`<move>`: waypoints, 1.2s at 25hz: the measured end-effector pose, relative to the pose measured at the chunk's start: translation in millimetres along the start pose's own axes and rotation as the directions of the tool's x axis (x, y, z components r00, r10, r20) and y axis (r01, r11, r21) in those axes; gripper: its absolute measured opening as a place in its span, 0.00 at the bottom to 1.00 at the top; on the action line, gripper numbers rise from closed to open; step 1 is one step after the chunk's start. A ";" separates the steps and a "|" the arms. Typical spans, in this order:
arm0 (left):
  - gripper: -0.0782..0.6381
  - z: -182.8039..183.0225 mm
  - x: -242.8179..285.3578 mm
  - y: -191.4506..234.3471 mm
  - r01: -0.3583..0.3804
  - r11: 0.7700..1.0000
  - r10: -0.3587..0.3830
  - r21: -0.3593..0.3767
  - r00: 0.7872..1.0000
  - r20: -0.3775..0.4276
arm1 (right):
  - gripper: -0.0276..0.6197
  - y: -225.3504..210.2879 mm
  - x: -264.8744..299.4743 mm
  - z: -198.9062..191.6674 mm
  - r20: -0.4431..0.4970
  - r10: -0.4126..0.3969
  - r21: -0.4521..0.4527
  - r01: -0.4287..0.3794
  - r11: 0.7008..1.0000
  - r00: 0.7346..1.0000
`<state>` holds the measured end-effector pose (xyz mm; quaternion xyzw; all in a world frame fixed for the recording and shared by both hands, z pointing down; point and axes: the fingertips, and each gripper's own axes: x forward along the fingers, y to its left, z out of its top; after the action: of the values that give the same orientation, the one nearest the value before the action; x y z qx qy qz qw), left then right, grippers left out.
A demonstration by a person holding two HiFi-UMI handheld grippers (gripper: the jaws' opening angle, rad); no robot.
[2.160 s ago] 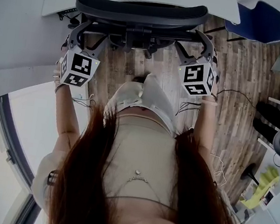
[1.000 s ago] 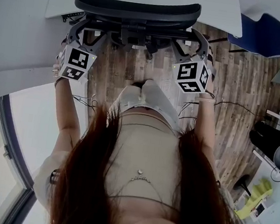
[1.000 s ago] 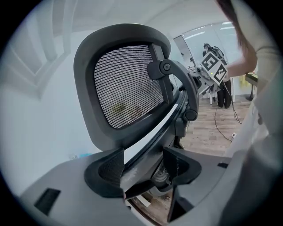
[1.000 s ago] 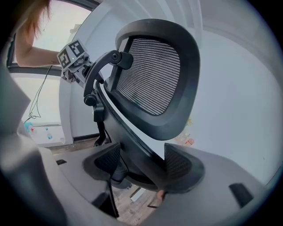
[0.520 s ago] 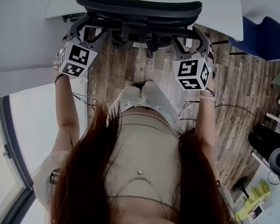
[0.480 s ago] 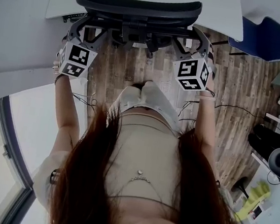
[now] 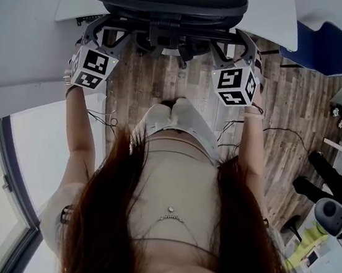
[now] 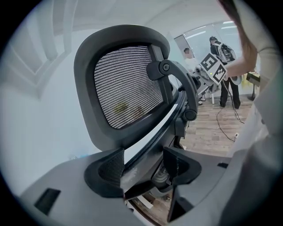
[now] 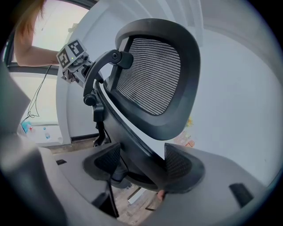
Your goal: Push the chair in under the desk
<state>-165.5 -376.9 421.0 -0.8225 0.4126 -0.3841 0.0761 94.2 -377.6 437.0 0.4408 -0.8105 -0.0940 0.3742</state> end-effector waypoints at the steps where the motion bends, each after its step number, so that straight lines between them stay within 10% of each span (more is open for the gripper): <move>1: 0.49 -0.1 -0.3 0.1 -0.001 1.000 0.001 0.000 1.000 -0.001 | 0.53 0.0 0.0 0.3 0.002 0.000 0.000 0.000 1.000 1.000; 30: 0.49 -5.8 6.4 1.4 -0.025 1.000 0.026 -0.004 0.999 0.029 | 0.53 -0.6 11.9 -0.5 0.016 -0.011 -0.011 0.011 1.000 1.000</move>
<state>-168.1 -381.4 428.0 -0.8227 0.4225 -0.3706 0.0855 91.0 -387.2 443.3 0.4422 -0.8105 -0.1041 0.3696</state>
